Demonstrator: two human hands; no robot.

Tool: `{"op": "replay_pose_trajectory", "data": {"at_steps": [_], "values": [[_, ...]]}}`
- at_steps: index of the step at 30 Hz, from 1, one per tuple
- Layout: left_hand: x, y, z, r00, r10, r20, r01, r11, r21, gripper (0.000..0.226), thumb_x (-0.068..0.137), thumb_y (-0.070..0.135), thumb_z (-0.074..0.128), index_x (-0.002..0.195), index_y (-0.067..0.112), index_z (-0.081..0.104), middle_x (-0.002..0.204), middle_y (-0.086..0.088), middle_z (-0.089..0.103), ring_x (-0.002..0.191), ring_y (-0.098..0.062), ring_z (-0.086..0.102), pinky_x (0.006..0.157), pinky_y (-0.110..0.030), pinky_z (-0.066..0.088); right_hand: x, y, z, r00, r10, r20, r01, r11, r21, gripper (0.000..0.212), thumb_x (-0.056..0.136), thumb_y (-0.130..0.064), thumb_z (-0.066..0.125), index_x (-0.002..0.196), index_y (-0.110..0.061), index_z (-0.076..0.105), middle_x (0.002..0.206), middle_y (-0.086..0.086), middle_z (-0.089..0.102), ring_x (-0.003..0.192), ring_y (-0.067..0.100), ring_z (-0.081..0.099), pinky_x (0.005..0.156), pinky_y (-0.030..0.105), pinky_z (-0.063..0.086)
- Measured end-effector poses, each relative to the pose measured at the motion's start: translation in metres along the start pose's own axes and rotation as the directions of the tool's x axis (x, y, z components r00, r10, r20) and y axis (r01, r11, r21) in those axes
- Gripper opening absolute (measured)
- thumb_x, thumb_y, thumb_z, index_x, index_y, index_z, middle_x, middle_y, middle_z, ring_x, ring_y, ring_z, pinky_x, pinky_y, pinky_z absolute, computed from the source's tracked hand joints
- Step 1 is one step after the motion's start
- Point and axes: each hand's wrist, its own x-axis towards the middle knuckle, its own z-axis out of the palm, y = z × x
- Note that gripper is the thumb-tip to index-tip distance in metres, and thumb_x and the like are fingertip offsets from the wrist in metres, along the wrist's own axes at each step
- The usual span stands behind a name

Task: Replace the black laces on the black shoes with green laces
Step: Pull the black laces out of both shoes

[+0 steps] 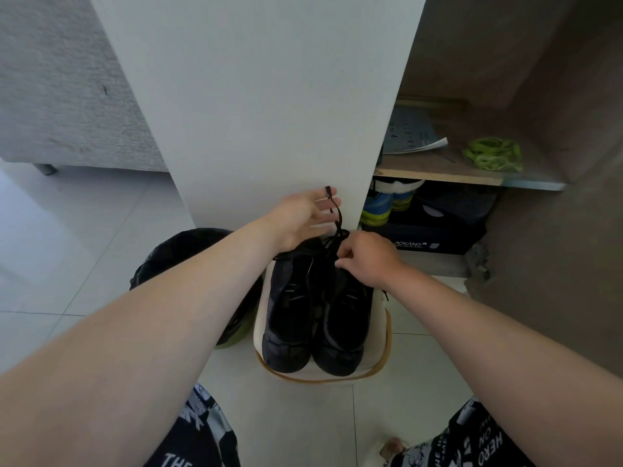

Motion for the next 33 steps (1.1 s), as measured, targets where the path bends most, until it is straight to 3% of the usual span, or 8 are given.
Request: {"op": "replay_pose_trajectory", "data": {"at_steps": [2, 5, 9, 13, 18, 24, 28, 33], "values": [[0.0, -0.011, 0.0, 0.995, 0.0, -0.099, 0.035, 0.938, 0.345, 0.041, 0.099, -0.004, 0.036, 0.128, 0.017, 0.057, 0.12, -0.004, 0.062, 0.09, -0.017, 0.063, 0.071, -0.024, 0.052, 0.001, 0.001, 0.002, 1.0, 0.024, -0.001, -0.023, 0.999, 0.03, 0.012, 0.094, -0.032, 0.067, 0.1, -0.023, 0.07, 0.105, -0.001, 0.068, 0.098, 0.024, 0.063, 0.074, 0.032, 0.046], [-0.003, -0.035, 0.001, 0.995, -0.099, -0.023, 0.091, 0.767, 0.635, 0.031, 0.095, -0.008, 0.046, 0.113, 0.014, 0.059, 0.109, -0.009, 0.059, 0.079, -0.014, 0.06, 0.065, -0.021, 0.053, 0.001, 0.003, 0.003, 0.999, 0.031, -0.01, -0.031, 1.0, 0.001, 0.011, 0.097, -0.034, 0.061, 0.095, -0.024, 0.06, 0.103, 0.004, 0.066, 0.096, 0.028, 0.061, 0.069, 0.033, 0.04], [0.002, -0.049, 0.001, 0.994, -0.099, 0.055, 0.014, 0.592, 0.806, 0.018, 0.085, -0.002, 0.065, 0.095, 0.013, 0.07, 0.099, -0.017, 0.07, 0.088, -0.026, 0.068, 0.071, -0.025, 0.059, 0.002, 0.0, 0.002, 0.998, -0.005, -0.055, 0.002, 0.999, -0.038, 0.015, 0.099, -0.033, 0.057, 0.091, -0.022, 0.054, 0.103, 0.002, 0.061, 0.093, 0.029, 0.06, 0.067, 0.035, 0.037], [0.008, -0.052, 0.001, 0.998, -0.044, 0.04, -0.01, 0.538, 0.843, 0.006, 0.084, 0.015, 0.073, 0.087, 0.01, 0.072, 0.093, -0.016, 0.073, 0.086, -0.029, 0.072, 0.079, -0.037, 0.061, 0.005, -0.005, -0.004, 0.992, 0.029, -0.124, -0.008, 0.985, 0.17, 0.013, 0.096, -0.03, 0.063, 0.086, -0.022, 0.061, 0.094, -0.003, 0.059, 0.087, 0.021, 0.058, 0.067, 0.036, 0.042], [0.008, -0.051, 0.003, 1.0, 0.018, -0.013, 0.0, 0.603, 0.797, 0.015, 0.091, 0.013, 0.067, 0.078, 0.009, 0.06, 0.075, -0.011, 0.063, 0.069, -0.022, 0.064, 0.065, -0.031, 0.059, 0.005, 0.0, -0.002, 0.996, 0.087, -0.008, -0.08, 0.937, 0.34, 0.013, 0.087, -0.023, 0.069, 0.099, -0.026, 0.063, 0.099, -0.004, 0.065, 0.095, 0.019, 0.061, 0.08, 0.033, 0.05], [0.005, -0.044, 0.012, 0.999, -0.016, -0.051, 0.049, 0.662, 0.748, 0.027, 0.1, 0.012, 0.05, 0.074, 0.014, 0.044, 0.081, -0.013, 0.064, 0.065, -0.025, 0.063, 0.061, -0.034, 0.055, 0.004, 0.012, 0.008, 0.987, 0.087, 0.136, -0.118, 0.962, 0.246, 0.034, 0.078, -0.033, 0.081, 0.11, -0.024, 0.073, 0.098, -0.006, 0.068, 0.095, 0.015, 0.065, 0.083, 0.031, 0.054], [0.007, -0.031, 0.007, 0.969, 0.061, -0.239, 0.108, 0.769, 0.63, 0.014, 0.103, 0.013, 0.041, 0.091, 0.01, 0.047, 0.091, -0.015, 0.064, 0.062, -0.026, 0.066, 0.046, -0.032, 0.053, 0.005, 0.014, 0.008, 0.983, 0.1, 0.153, -0.135, 0.962, 0.238, 0.037, 0.079, -0.033, 0.083, 0.114, -0.025, 0.073, 0.096, -0.008, 0.065, 0.093, 0.013, 0.064, 0.08, 0.025, 0.051], [0.004, -0.014, 0.006, 0.88, 0.193, -0.434, -0.039, 0.94, 0.339, 0.025, 0.105, 0.013, 0.032, 0.083, 0.009, 0.044, 0.078, -0.012, 0.056, 0.064, -0.028, 0.064, 0.059, -0.041, 0.06, 0.005, 0.011, 0.008, 0.985, 0.117, 0.128, -0.14, 0.972, 0.19, 0.031, 0.078, -0.035, 0.082, 0.108, -0.028, 0.074, 0.091, -0.012, 0.064, 0.09, 0.011, 0.063, 0.077, 0.026, 0.05]]}}
